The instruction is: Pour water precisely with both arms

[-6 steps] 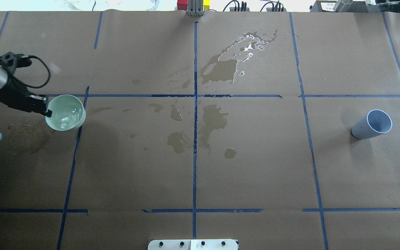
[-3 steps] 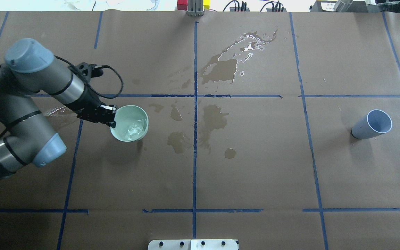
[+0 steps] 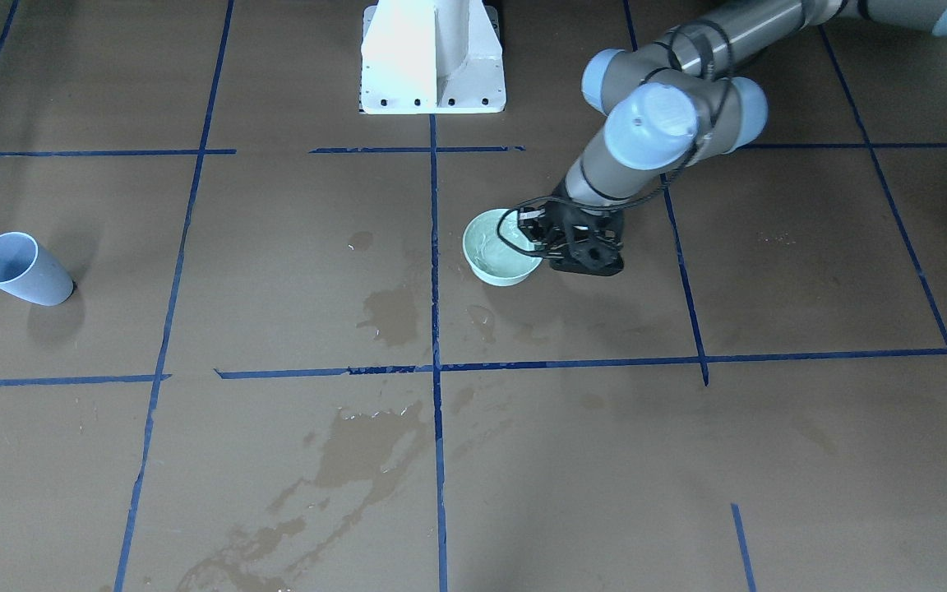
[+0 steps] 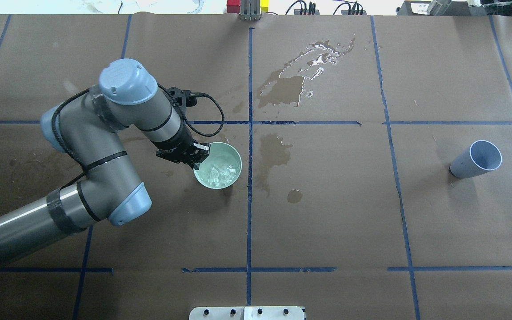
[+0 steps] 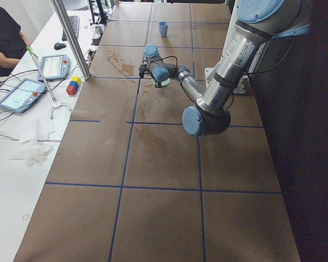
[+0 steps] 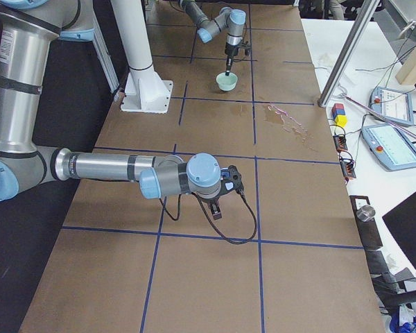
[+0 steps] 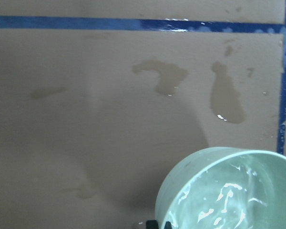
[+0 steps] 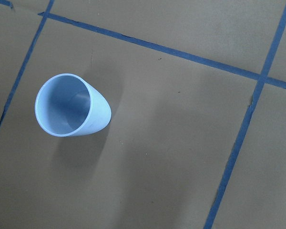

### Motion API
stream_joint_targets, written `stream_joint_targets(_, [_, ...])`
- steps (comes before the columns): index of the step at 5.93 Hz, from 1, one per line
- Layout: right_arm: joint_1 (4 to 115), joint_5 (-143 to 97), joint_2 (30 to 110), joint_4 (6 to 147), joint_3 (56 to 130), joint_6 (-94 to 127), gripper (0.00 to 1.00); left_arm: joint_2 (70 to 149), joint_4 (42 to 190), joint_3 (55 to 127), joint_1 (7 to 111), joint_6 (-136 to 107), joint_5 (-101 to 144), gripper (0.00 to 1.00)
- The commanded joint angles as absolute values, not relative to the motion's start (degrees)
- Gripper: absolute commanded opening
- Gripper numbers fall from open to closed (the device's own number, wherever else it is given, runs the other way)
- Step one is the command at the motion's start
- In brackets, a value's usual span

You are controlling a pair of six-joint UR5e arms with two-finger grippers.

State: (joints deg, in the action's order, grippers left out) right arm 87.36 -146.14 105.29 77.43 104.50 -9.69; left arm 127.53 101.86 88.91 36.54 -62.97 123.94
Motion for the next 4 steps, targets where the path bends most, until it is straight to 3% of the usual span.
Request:
stream_joint_targets(1, [87.4, -146.2, 105.3, 77.4, 104.5, -9.7, 1.0, 134.3, 101.9, 81.5, 35.9, -63.1, 123.0, 0.0])
stream_joint_targets(4, [87.4, -146.2, 105.3, 77.3, 104.7, -9.6, 1.0, 138.4, 102.4, 76.3, 35.2, -65.1, 122.8, 0.0])
